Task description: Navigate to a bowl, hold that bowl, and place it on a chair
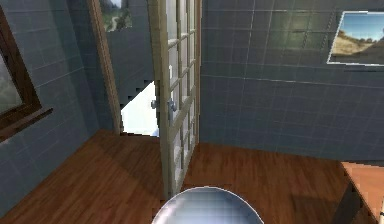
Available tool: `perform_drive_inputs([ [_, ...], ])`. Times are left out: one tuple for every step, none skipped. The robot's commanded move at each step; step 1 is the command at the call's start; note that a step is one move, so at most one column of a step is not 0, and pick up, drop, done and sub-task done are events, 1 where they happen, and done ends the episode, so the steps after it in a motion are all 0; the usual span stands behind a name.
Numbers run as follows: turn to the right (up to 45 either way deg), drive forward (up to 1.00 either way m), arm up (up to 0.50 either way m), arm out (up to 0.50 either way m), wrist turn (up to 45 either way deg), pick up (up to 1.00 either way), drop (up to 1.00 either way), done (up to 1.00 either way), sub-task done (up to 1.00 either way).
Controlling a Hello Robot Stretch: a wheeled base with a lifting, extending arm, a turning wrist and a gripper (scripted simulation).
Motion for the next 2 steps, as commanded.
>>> perform_drive_inputs([
  [-45.0, 0.0, 0.0, 0.0, 0.0, 0.0, 0.0, 0.0, 0.0],
  [-45.0, 0.0, 0.0, 0.0, 0.0, 0.0, 0.0, 0.0, 0.0],
])
